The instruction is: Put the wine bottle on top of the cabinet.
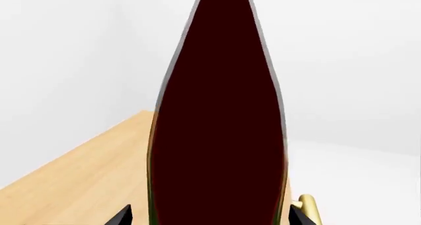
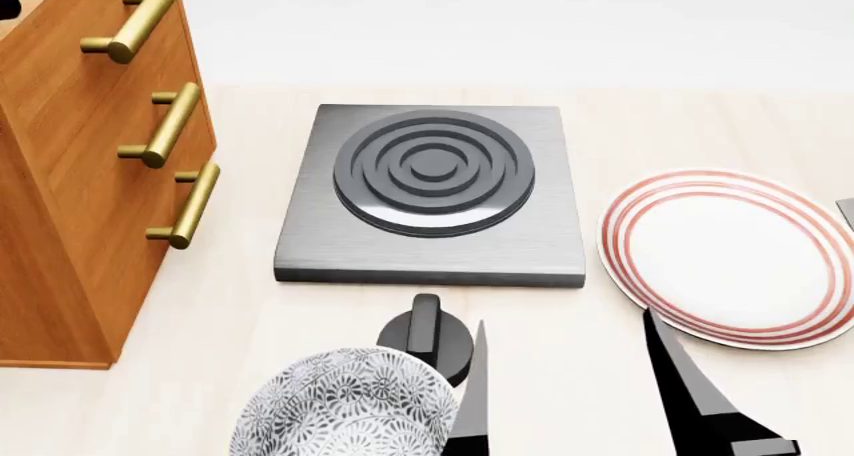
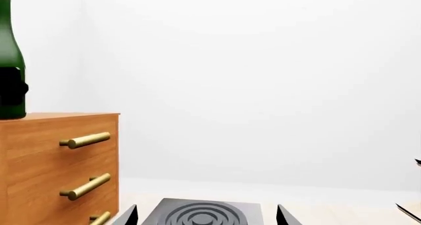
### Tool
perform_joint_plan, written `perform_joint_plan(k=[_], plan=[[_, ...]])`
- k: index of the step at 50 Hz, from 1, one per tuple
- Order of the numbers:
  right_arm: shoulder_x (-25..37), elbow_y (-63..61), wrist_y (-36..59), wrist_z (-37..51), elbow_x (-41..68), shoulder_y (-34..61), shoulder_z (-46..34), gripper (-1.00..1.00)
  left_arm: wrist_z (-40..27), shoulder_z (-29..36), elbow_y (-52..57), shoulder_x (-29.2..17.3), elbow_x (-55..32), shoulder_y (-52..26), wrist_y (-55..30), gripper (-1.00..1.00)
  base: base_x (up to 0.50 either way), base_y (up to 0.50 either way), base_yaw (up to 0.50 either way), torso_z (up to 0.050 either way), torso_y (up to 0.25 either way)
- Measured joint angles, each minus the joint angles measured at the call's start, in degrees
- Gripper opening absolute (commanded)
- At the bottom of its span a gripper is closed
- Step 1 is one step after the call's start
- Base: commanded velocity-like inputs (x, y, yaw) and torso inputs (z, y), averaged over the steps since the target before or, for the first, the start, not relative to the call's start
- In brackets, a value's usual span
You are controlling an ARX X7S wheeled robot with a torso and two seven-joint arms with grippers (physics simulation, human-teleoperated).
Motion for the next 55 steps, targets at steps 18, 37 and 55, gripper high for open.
perform_joint_plan(k=[18, 37, 55], plan=[[0.3, -0.1, -0.1, 0.4, 0.2, 0.1, -0.2, 1.00, -0.7, -0.2, 0.3, 0.0, -0.6, 0.0, 0.0, 1.00, 0.00, 0.00, 0.00, 0.000, 0.000], [0.4, -0.1, 0.0, 0.6, 0.1, 0.4, -1.0, 1.00, -5.9, -0.5, 14.6, -4.7, -0.9, 7.6, -0.6, 1.00, 0.00, 0.00, 0.00, 0.000, 0.000], [0.5, 0.1, -0.1, 0.7, -0.4, 0.6, -2.1, 1.00, -12.2, -1.8, 32.6, -11.5, 0.1, 21.5, 2.7, 1.00, 0.00, 0.00, 0.00, 0.000, 0.000]])
